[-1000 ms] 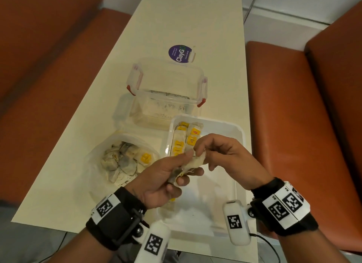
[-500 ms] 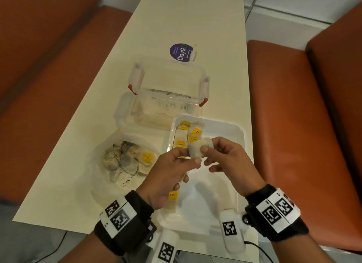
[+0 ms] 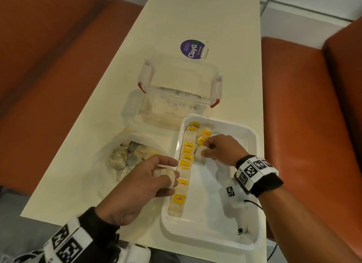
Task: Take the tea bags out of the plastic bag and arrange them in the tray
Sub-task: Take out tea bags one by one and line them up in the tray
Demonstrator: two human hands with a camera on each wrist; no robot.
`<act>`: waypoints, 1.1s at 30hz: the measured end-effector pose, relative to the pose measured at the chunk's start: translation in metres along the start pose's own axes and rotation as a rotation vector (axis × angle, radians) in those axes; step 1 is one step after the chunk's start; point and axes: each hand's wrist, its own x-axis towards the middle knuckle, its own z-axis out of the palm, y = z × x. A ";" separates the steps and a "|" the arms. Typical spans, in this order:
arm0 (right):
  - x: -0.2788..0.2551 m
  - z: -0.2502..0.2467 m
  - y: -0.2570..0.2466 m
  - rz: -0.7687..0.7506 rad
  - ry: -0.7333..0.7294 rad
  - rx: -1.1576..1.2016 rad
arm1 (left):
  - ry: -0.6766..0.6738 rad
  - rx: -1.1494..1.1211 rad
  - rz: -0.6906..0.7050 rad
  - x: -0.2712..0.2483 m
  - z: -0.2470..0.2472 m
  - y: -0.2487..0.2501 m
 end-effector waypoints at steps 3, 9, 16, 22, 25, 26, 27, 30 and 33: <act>0.001 -0.001 -0.002 -0.010 0.039 0.009 | 0.002 -0.068 0.029 0.001 0.004 0.001; 0.005 -0.003 -0.002 -0.002 0.130 0.024 | 0.056 -0.179 0.067 0.004 0.009 0.004; 0.003 -0.001 0.005 0.013 0.168 0.119 | 0.091 -0.217 0.064 0.005 0.008 0.008; -0.034 -0.005 -0.004 -0.111 0.307 0.206 | 0.016 -0.405 -0.038 0.009 0.010 0.005; -0.072 -0.005 -0.022 -0.315 0.214 0.399 | -0.088 -0.504 -0.125 0.012 0.011 0.005; -0.085 -0.005 -0.028 -0.373 0.161 0.457 | -0.111 -0.518 -0.139 0.014 0.012 0.004; -0.097 -0.005 -0.033 -0.418 0.111 0.505 | -0.128 -0.523 -0.143 0.015 0.013 0.004; -0.117 -0.001 -0.037 -0.461 0.070 0.577 | -0.155 -0.521 -0.132 0.016 0.020 0.003; -0.120 0.007 -0.031 -0.426 0.152 0.587 | -0.158 -0.532 -0.126 0.013 0.030 0.000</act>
